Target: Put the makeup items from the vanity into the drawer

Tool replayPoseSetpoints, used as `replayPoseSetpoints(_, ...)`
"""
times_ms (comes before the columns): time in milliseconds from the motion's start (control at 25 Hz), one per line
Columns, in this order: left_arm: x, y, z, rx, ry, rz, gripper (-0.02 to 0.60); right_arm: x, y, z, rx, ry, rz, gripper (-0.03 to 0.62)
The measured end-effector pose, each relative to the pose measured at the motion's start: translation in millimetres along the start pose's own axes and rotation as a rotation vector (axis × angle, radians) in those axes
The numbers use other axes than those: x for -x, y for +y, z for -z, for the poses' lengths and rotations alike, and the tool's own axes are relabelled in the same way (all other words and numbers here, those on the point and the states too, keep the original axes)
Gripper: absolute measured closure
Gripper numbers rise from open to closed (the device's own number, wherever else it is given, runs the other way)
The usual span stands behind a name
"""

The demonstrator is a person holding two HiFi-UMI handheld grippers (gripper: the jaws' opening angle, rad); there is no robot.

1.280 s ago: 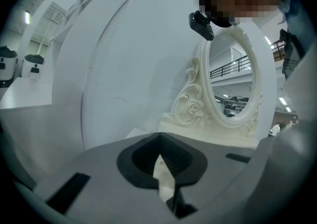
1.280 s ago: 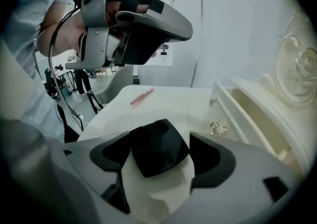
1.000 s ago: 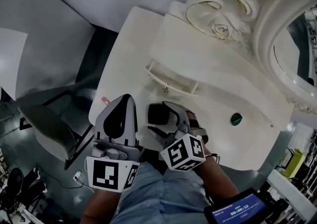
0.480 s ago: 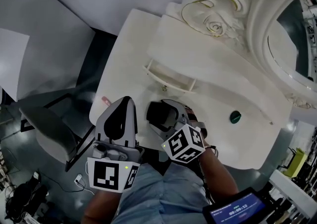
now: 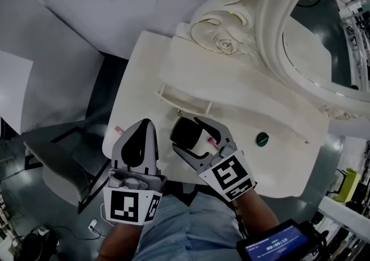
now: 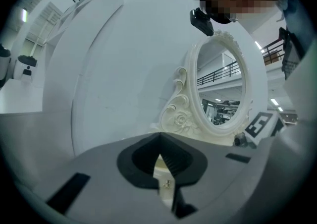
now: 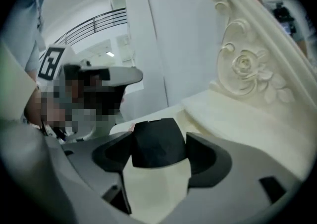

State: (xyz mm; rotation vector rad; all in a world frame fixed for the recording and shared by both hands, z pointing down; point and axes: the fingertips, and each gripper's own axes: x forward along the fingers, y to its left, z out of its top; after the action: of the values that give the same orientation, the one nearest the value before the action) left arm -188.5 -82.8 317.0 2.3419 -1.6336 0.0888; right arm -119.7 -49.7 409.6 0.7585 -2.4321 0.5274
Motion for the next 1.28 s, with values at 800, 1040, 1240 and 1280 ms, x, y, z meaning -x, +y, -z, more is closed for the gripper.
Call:
replayPoseSetpoints(800, -37, 22, -25, 0.056, -0.01, 0.031, 0.581, -18, -64, -5, -0.593, 0.118, 0.023, 0.251)
replayPoseSetpoints(1040, -41, 27, -19, 0.065, 0.006, 0.034, 0.581, -10, -67, -12, -0.599, 0.035, 0.082, 0.253)
replayPoseSetpoints(1240, -41, 22, -19, 0.056, 0.004, 0.046, 0.581, -14, -57, -10, -0.293, 0.074, 0.111, 0.317)
replayPoseSetpoints(1280, -40, 21, -19, 0.054, 0.004, 0.047, 0.581, -18, -53, -10, -0.198, 0.09, 0.125, 0.406)
